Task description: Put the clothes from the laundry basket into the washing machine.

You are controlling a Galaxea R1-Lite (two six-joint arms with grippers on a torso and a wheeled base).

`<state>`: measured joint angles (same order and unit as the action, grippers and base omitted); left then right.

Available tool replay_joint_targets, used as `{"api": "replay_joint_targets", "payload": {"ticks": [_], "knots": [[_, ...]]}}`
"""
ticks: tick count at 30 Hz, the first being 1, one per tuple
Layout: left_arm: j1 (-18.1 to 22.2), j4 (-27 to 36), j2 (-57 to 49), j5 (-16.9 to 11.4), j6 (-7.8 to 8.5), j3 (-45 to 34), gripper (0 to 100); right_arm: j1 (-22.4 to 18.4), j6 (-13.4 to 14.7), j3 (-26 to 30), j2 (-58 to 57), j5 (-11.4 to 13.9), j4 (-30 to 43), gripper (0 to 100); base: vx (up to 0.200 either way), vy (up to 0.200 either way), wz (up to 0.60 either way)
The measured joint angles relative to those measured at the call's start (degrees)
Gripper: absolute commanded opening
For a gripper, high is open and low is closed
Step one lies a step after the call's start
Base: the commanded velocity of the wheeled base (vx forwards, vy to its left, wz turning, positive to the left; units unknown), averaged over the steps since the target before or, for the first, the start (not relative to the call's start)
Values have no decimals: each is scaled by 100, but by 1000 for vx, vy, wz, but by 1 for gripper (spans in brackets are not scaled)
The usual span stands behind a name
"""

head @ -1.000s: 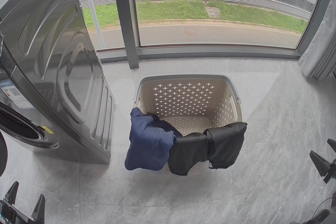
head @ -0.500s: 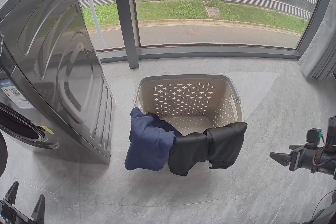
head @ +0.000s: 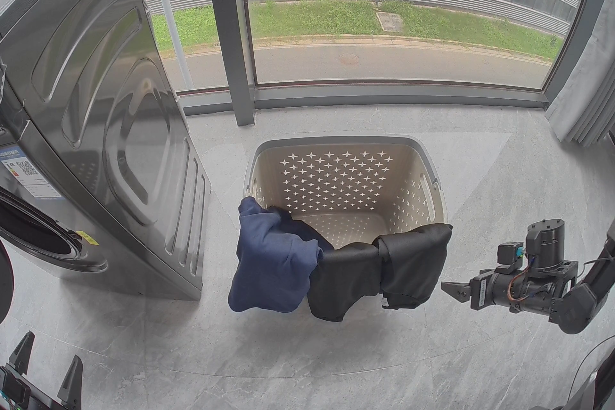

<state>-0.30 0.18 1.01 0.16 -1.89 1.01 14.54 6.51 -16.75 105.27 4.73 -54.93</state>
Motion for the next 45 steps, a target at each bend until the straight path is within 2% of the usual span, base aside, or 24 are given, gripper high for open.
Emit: {"api": "replay_joint_targets", "payload": {"ticks": [4, 16, 28, 36, 37, 45], "knots": [[-7, 0, 0, 0, 0, 0, 100, 52, -35, -152, 477, 0, -293, 100, 0, 0, 0], [-10, 0, 0, 0, -5, 0, 100, 133, -205, -894, 1378, 60, -457, 100, 0, 0, 0], [-5, 0, 0, 0, -11, 0, 100, 201, -189, -1696, 1921, 158, -556, 100, 0, 0, 0], [-2, 0, 0, 0, -11, 0, 100, 224, -150, -1958, 2169, 169, -774, 100, 0, 0, 0], [-2, 0, 0, 0, -11, 0, 100, 229, -150, -1980, 2203, 169, -831, 0, 0, 0, 0], [0, 0, 0, -2, -10, 0, 100, 257, -154, -2013, 2406, 183, -1213, 0, 0, 0, 0]]}}
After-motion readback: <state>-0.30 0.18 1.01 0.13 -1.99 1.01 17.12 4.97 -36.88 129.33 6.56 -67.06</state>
